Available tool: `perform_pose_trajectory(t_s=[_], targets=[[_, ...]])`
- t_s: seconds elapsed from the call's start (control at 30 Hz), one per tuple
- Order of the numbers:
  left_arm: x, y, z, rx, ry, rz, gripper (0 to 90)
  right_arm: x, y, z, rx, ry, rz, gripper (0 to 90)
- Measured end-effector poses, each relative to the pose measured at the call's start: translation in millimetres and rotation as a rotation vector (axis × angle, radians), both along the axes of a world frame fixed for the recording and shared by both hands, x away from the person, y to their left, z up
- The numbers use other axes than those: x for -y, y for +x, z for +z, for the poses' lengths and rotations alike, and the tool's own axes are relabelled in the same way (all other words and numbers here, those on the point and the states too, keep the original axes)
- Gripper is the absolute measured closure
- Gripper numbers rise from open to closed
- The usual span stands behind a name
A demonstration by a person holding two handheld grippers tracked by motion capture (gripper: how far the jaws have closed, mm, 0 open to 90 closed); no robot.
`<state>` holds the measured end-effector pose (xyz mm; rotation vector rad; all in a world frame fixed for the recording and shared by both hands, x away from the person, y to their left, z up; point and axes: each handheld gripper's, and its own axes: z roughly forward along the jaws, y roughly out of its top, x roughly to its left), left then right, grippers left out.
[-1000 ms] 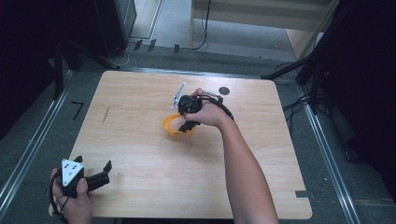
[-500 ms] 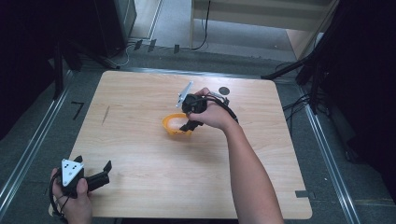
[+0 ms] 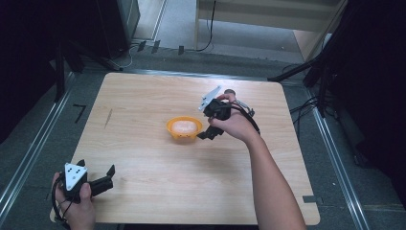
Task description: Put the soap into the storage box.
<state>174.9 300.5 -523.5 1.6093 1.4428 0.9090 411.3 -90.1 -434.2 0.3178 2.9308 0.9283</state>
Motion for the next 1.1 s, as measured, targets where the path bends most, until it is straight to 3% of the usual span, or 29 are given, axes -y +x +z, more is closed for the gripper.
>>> perform_pose_trajectory(t_s=[0.17,0.4,0.7,0.8,1.1], targets=[[0.3,-0.4,0.0,0.003,0.006,-0.003,0.0,25.1,-9.1,-7.0,-0.015,0.028,-0.076,0.0],[0.5,0.0,0.0,0.001,0.006,-0.001,0.0,46.4,-21.3,-15.1,-0.005,0.026,-0.109,0.0],[0.9,0.2,-0.1,-0.001,0.006,0.0,0.0,62.1,-35.5,-20.3,-0.002,0.018,-0.151,0.0],[0.5,0.2,0.0,-0.002,0.004,0.0,0.0,68.6,-44.7,-23.1,-0.004,0.057,-0.175,0.0],[1.0,-0.1,-0.1,0.001,0.008,-0.001,0.0,88.5,-62.8,-33.2,-0.003,0.082,-0.227,0.0]])
